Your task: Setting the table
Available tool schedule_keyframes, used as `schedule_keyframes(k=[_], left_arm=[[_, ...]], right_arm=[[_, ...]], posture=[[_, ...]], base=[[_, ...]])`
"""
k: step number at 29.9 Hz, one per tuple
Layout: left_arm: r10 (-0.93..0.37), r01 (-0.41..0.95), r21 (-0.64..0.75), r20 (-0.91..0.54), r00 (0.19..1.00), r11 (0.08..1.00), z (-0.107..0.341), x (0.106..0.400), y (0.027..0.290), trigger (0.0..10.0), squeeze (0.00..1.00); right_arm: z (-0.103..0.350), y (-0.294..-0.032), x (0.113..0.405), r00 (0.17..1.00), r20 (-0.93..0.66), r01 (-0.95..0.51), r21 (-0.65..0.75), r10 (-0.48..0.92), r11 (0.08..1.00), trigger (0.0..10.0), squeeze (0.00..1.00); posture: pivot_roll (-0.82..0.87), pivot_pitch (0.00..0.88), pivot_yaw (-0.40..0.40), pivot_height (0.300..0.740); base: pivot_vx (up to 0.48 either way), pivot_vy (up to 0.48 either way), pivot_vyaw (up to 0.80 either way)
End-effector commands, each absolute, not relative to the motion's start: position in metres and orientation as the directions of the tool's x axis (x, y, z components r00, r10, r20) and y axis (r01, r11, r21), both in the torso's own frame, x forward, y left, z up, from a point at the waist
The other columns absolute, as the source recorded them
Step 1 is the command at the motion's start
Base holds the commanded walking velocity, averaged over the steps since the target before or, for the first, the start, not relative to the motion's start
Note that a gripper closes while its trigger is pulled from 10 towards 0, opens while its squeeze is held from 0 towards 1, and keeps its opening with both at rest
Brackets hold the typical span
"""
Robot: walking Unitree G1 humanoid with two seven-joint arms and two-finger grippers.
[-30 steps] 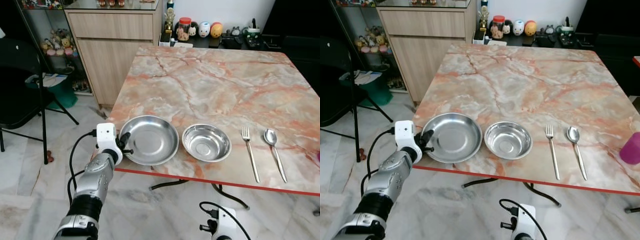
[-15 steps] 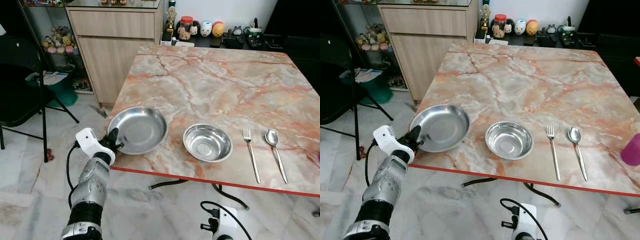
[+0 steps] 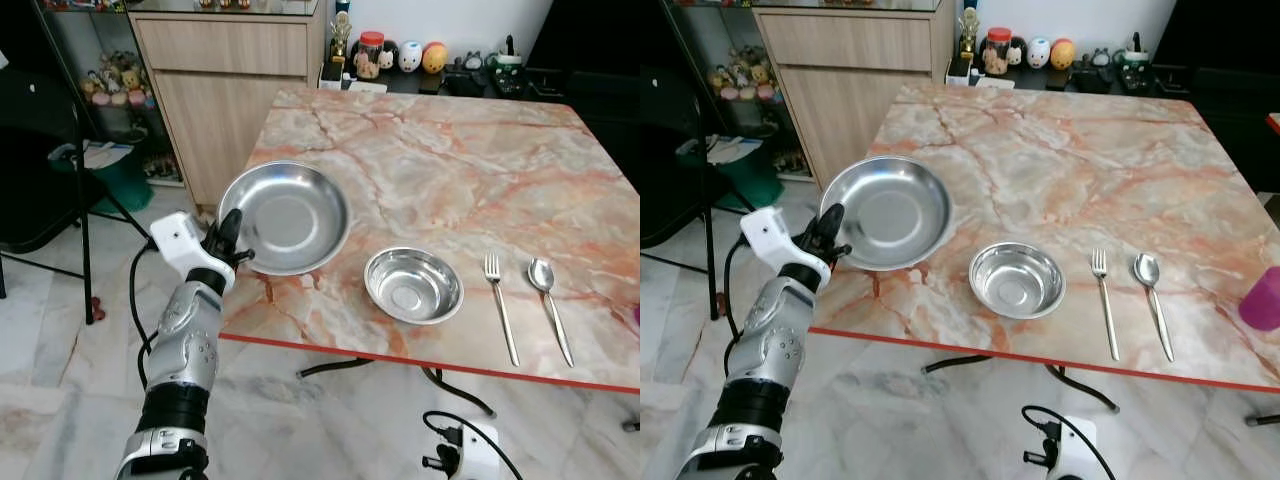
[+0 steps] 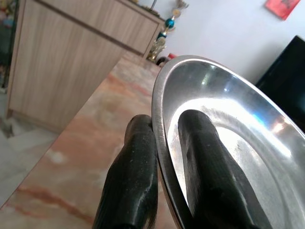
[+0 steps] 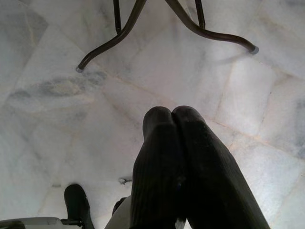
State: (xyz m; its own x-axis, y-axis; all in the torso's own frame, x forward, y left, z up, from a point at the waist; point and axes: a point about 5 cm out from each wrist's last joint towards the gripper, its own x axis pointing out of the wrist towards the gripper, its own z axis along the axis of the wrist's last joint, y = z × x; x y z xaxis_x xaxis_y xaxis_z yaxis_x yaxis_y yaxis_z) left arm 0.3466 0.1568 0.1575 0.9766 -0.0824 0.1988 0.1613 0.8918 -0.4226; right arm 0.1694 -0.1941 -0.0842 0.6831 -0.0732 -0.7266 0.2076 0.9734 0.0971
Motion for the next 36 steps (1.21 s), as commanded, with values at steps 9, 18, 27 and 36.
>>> schedule_keyframes(k=[9,18,27,36], left_arm=[[-0.077,0.181,-0.347,0.292,0.953,0.920,0.1813,0.3502,0.1582,10.0,0.00],[-0.082,0.186,-0.339,0.298,0.951,0.922,0.1820,0.3504,0.1540,10.0,0.00],[-0.072,0.173,-0.327,0.298,0.952,0.929,0.1812,0.3507,0.1526,10.0,0.00],[-0.058,0.160,-0.326,0.301,0.952,0.932,0.1816,0.3509,0.1540,10.0,0.00]], right_arm=[[-0.0859,-0.1986,0.1652,0.667,-0.740,0.229,0.095,-0.085,0.969,10.0,0.00],[-0.0867,-0.2032,0.1633,0.652,-0.753,0.236,0.092,-0.087,0.968,10.0,0.00],[-0.0886,-0.2043,0.1606,0.628,-0.774,0.229,0.086,-0.080,0.970,10.0,0.00],[-0.0912,-0.1993,0.1565,0.614,-0.786,0.219,0.080,-0.074,0.972,10.0,0.00]], posture=[[0.03,0.000,-0.026,0.736],[0.03,0.000,-0.029,0.736],[0.03,0.000,-0.031,0.736],[0.03,0.000,-0.030,0.736]], base=[[0.000,0.000,0.00],[0.000,0.000,0.00],[0.000,0.000,-0.06],[0.000,-0.053,-0.22]])
